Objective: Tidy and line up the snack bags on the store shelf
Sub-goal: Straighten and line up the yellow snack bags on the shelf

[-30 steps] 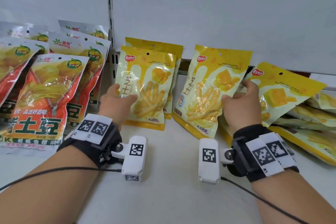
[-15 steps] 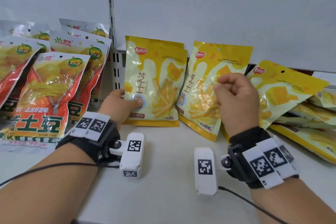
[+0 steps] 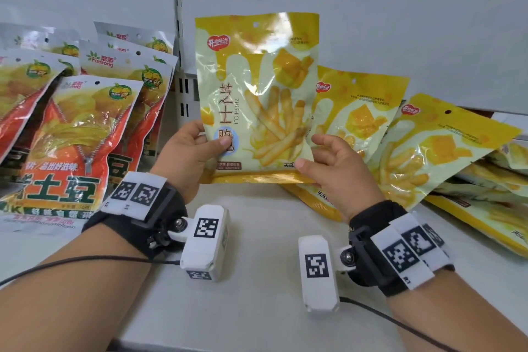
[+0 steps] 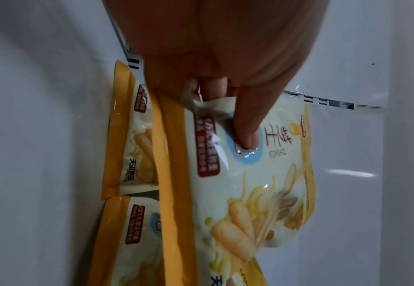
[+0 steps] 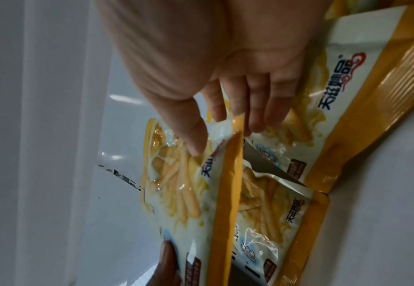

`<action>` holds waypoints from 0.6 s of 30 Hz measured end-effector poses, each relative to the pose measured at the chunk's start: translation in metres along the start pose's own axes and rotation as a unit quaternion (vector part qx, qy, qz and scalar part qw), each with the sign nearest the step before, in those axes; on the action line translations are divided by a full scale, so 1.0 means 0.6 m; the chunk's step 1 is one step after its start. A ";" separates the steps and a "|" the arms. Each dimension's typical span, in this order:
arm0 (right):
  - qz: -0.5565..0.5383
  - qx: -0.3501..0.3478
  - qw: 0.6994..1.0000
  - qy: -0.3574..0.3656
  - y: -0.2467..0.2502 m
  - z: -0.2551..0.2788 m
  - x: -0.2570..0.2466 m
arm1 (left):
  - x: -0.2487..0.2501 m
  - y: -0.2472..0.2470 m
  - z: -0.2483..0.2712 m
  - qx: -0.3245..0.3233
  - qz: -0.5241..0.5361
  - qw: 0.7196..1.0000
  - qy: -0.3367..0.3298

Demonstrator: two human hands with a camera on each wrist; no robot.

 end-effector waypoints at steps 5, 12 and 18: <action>-0.023 -0.030 0.999 -0.004 -0.012 -0.002 0.006 | -0.004 -0.010 0.004 -0.018 0.001 1.000 0.000; -0.109 -0.001 0.994 -0.021 -0.010 -0.002 0.006 | -0.005 -0.025 0.010 -0.054 0.005 0.999 0.007; -0.195 0.023 0.980 -0.018 -0.003 -0.005 0.007 | -0.024 -0.042 0.014 -0.091 -0.023 0.995 0.043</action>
Point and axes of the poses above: each hand's wrist, its own z-axis away from the middle knuckle, its own y-axis out of the back of the hand, x = y × z, the point moved 10 cm from there along -z, towards the middle knuckle, and after that the axes turned 10 degrees about y, right-handed, at the moved point
